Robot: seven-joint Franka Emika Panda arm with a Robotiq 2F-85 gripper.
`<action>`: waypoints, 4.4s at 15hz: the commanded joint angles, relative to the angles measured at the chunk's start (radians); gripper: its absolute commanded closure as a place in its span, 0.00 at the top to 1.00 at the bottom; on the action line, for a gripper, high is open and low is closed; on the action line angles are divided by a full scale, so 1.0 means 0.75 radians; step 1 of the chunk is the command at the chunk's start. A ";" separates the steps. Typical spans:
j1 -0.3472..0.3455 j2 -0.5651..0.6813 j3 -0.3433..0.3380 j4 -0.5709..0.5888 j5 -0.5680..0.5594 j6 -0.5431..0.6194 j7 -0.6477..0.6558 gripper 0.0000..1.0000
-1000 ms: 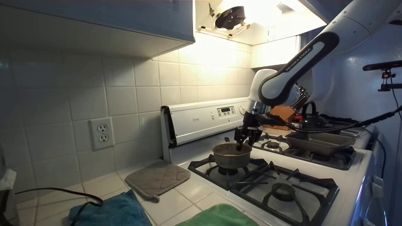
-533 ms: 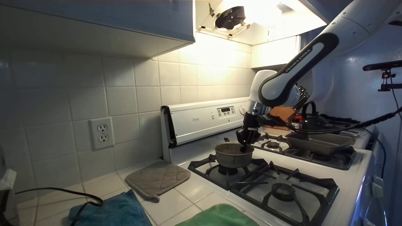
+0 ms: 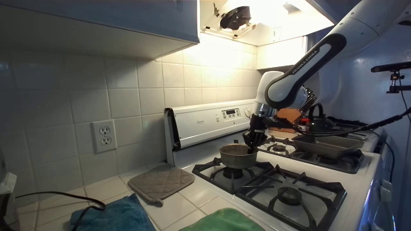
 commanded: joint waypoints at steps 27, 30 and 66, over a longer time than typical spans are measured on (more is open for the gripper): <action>0.104 -0.157 -0.305 -0.197 -0.102 0.034 0.486 0.01; 0.101 -0.163 -0.321 -0.201 -0.121 0.038 0.530 0.01; -0.163 -0.114 -0.383 -0.121 0.016 0.059 0.562 0.01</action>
